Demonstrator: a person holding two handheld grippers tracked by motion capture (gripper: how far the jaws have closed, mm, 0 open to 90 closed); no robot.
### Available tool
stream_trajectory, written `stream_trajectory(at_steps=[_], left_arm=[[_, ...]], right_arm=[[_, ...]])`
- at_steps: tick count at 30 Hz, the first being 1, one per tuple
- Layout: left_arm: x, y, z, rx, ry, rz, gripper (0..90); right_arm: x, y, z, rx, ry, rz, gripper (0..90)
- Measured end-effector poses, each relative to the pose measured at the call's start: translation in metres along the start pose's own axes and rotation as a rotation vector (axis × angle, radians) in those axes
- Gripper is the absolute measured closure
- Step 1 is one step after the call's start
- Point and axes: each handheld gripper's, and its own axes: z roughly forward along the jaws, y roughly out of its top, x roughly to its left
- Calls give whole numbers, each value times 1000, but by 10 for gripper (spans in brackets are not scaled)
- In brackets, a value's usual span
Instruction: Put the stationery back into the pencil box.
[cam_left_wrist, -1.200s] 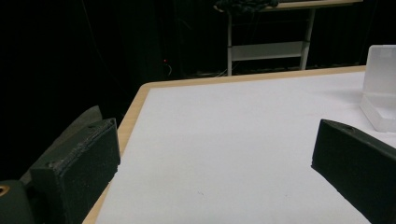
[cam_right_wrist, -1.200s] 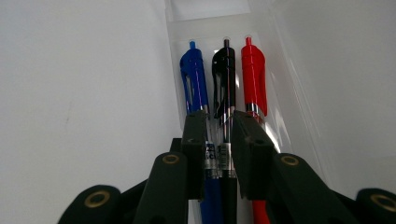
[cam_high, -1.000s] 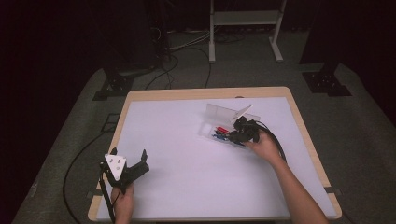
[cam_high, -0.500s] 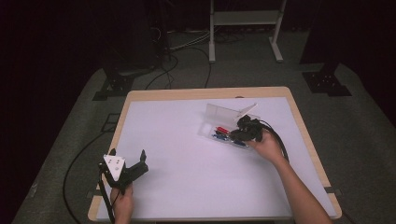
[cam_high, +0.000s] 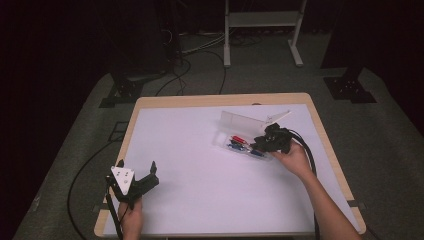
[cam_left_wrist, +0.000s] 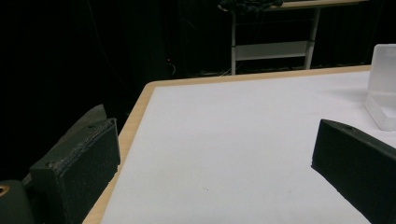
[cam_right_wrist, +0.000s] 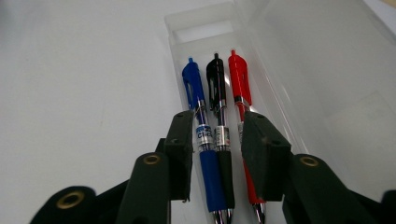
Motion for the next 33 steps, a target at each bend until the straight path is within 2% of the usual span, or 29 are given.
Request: stream_trajectory(at_steps=[6, 9, 19, 33], left_arm=[[0, 0, -1, 0, -9, -1, 3], [0, -1, -1, 0, -5, 1, 3], [2, -2, -2, 7, -2, -4, 3], [2, -3, -2, 7, -1, -5, 3]], right_arm=[[4, -5, -13, -28, -5, 4, 555], [8, -9, -23, -43, 0, 12, 502], [10, -20, -39, -66, 3, 33, 412], [15, -38, -57, -97, 11, 49, 388]])
